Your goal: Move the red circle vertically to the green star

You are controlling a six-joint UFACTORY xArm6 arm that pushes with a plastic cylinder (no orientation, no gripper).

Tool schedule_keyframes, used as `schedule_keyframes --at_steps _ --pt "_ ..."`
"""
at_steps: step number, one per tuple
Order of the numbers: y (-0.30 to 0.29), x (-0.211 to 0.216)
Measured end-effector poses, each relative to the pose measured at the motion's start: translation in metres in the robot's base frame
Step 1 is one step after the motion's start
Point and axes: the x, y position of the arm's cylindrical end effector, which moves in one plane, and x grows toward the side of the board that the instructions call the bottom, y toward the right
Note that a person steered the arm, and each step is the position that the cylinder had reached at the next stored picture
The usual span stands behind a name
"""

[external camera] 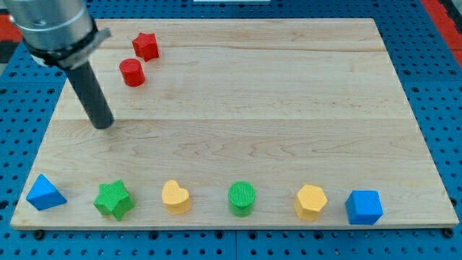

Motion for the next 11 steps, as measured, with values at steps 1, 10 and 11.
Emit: schedule_keyframes --at_steps 1,10,11 --pt "-0.004 -0.058" --pt "0.161 -0.063" --pt "0.153 -0.033"
